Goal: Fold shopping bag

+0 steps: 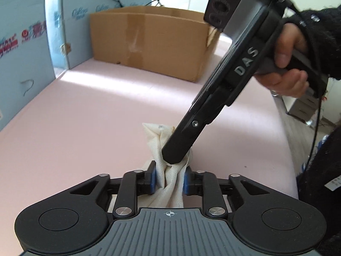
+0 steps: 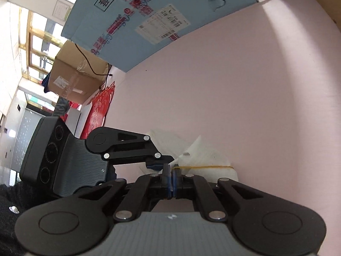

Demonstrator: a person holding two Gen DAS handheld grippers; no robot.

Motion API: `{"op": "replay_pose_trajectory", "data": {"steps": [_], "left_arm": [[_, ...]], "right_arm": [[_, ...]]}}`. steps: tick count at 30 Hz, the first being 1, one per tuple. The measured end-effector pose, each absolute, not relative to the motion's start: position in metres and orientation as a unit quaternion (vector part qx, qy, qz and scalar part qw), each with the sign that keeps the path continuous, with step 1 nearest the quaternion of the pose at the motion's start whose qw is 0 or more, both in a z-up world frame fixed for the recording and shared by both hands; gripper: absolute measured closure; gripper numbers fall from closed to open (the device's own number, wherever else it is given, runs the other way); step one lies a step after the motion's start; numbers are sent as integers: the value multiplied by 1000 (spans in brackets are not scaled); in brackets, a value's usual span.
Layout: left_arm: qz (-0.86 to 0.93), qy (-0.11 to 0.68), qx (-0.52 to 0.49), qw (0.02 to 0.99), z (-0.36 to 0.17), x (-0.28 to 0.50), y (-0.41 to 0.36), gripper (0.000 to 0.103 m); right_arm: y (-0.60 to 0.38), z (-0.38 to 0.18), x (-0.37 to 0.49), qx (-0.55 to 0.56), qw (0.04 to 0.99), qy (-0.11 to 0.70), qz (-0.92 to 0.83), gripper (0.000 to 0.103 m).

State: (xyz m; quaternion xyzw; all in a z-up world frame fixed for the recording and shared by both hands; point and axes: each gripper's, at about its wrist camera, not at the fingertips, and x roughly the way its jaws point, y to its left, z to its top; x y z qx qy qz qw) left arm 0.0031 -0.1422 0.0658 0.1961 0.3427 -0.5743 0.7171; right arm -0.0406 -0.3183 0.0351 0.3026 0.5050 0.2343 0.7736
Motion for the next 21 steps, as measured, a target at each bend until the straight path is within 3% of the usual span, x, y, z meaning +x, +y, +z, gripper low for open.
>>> {"op": "replay_pose_trajectory", "data": {"steps": [1,3,8,15,21], "left_arm": [[-578,341,191,716,70,0,-141,67],[-585,340,174,715,72,-1,-142,67],[-584,325,193,718,70,-14,-151,83],[-601,235,366,671,58,-74,-169,84],[-615,205,427,630,59,-80,-179,84]], "right_arm": [[-322,33,-44,313,772,503,229,101],[-326,26,-47,331,768,501,222,101],[-334,15,-50,362,758,499,213,97],[-339,5,-72,365,743,516,219,95],[-358,-15,-111,480,728,444,207,89]]}}
